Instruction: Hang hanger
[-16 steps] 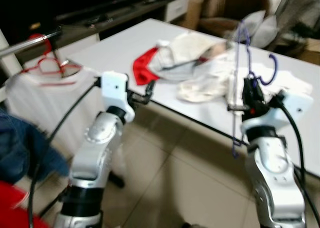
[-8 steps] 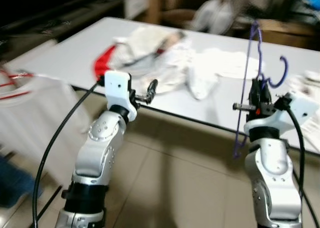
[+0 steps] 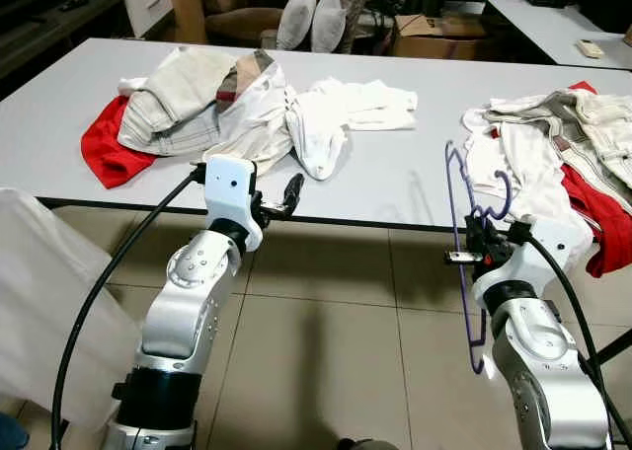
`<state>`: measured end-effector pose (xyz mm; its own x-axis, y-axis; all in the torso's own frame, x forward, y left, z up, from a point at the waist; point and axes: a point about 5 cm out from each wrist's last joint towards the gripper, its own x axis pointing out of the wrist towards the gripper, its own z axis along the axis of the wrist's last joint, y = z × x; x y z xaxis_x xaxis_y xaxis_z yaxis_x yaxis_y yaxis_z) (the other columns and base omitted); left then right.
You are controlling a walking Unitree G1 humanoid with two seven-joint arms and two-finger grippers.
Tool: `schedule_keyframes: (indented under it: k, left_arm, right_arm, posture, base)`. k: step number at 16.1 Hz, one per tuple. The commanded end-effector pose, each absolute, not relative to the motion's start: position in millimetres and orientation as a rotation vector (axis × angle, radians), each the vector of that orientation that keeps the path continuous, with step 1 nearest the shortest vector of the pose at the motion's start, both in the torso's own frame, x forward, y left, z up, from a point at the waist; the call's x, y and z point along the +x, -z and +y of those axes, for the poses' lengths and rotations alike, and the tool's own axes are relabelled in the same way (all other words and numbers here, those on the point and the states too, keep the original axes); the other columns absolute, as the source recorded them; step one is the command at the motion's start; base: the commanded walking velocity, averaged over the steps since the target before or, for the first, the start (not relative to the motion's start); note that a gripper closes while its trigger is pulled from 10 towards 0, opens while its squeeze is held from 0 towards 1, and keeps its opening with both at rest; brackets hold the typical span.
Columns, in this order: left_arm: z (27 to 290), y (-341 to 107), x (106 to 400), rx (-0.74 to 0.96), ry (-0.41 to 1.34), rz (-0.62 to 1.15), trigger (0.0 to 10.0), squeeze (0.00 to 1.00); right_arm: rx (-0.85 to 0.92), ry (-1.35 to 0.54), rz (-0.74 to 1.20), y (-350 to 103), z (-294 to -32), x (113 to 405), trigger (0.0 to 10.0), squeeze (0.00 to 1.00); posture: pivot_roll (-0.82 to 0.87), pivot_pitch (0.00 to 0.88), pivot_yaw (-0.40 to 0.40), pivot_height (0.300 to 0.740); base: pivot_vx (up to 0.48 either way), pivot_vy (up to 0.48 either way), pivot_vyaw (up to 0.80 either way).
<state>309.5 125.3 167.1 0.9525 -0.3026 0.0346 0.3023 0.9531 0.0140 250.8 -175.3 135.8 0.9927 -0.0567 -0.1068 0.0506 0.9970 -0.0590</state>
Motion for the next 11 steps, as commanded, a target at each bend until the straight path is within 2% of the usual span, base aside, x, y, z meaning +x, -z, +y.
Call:
schedule_keyframes:
  k: [1,7,11]
  left_arm:
    - [127.0,-164.9,309.5,0.003,0.293,-0.028,10.0,0.00]
    - [128.3,-162.2,309.0,0.012,0.285,-0.020,10.0,0.00]
    - [124.8,-161.9,308.4,0.020,0.299,-0.019,10.0,0.00]
  right_arm:
    - [-0.044,0.025,0.090,-142.0,-171.9,249.8,10.0,0.00]
    - [-0.029,0.026,0.119,-138.3,-172.3,248.3,10.0,0.00]
    - [-0.097,0.059,0.120,-137.8,-177.2,246.5,10.0,0.00]
  posture:
    - [-0.11,0.023,0.005,0.740]
    - [-0.11,0.028,0.005,0.740]
    - [-0.11,0.031,0.013,0.740]
  base:
    - [0.000,-0.322,0.00]
    - [0.000,-0.331,0.00]
    - [0.000,-0.306,0.00]
